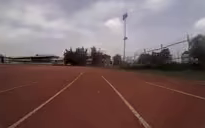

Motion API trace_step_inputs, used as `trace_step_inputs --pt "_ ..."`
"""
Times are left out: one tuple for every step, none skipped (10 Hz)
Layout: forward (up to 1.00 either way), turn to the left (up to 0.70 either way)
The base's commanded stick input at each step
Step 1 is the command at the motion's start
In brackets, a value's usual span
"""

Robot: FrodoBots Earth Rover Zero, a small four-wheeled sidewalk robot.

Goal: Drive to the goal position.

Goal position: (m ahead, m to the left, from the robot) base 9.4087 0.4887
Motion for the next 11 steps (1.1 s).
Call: trace_step_inputs --pt "0.45 0.0" --pt "0.45 0.0" --pt "0.45 0.0" --pt "0.45 0.0" --pt "0.45 0.0" --pt "0.45 0.0" --pt "0.45 0.0" --pt "0.45 0.0" --pt "0.45 0.0" --pt "0.45 0.0" --pt "0.45 0.0"
